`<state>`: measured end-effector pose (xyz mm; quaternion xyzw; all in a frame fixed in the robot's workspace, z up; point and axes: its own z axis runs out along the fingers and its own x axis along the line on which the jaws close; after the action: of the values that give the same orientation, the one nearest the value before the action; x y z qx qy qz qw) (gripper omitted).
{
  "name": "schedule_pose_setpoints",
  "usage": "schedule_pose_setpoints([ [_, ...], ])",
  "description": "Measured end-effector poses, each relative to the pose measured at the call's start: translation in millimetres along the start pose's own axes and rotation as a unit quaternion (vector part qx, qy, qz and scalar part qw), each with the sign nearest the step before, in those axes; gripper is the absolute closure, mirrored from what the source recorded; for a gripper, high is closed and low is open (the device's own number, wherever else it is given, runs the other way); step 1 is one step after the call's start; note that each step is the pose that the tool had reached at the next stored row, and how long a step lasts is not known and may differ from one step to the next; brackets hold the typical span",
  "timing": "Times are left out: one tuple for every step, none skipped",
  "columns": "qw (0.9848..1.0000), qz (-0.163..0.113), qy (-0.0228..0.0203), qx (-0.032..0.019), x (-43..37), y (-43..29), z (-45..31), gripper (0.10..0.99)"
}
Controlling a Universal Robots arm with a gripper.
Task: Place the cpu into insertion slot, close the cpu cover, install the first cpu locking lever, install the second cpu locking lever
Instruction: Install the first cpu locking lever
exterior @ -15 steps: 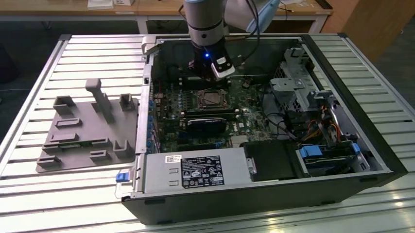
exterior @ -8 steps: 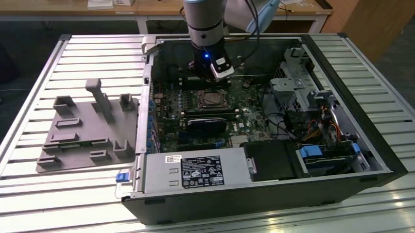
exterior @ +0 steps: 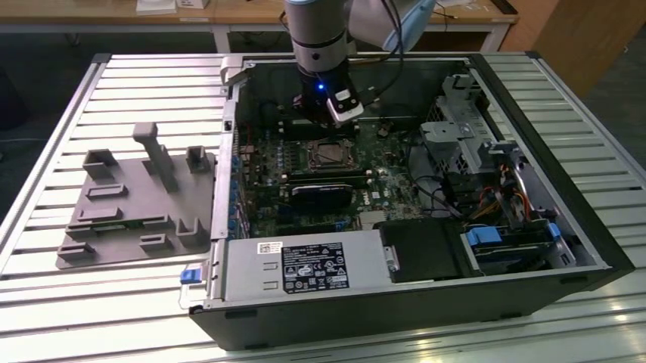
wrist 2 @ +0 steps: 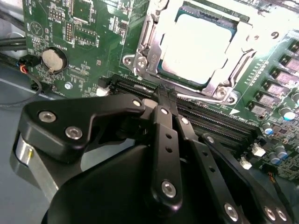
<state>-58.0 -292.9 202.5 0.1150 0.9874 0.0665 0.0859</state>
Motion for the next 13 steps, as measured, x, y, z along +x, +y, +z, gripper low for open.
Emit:
schedule_pose_setpoints([
  [1.0000, 0.000, -0.0025, -0.0006, 1.1, -0.2, 0.0, 0.980],
  [1.0000, 0.000, -0.0048, -0.0009, 1.7, -0.3, 0.2, 0.980],
  [1.0000, 0.000, -0.0063, -0.0011, 1.9, -0.3, 0.4, 0.980],
  [1.0000, 0.000, -0.0069, -0.0011, 2.1, -0.4, 0.5, 0.980],
  [1.0000, 0.000, -0.0075, -0.0011, 2.2, -0.5, 0.6, 0.980],
  [1.0000, 0.001, -0.0079, -0.0011, 2.2, -0.5, 0.7, 0.980],
  [1.0000, 0.001, -0.0082, -0.0010, 2.3, -0.5, 0.9, 0.980],
  [1.0000, 0.002, -0.0083, -0.0009, 2.4, -0.3, 1.2, 0.980],
  [1.0000, 0.003, -0.0085, -0.0008, 2.6, -0.2, 1.5, 0.980],
  [1.0000, 0.004, -0.0087, -0.0005, 2.7, 0.2, 1.8, 0.980],
  [0.9999, 0.007, -0.0091, -0.0002, 2.9, 0.8, 2.2, 0.980],
  [0.9999, 0.009, -0.0094, 0.0002, 3.1, 1.5, 2.5, 0.980],
  [0.9999, 0.012, -0.0098, 0.0008, 3.4, 2.3, 2.7, 0.980],
])
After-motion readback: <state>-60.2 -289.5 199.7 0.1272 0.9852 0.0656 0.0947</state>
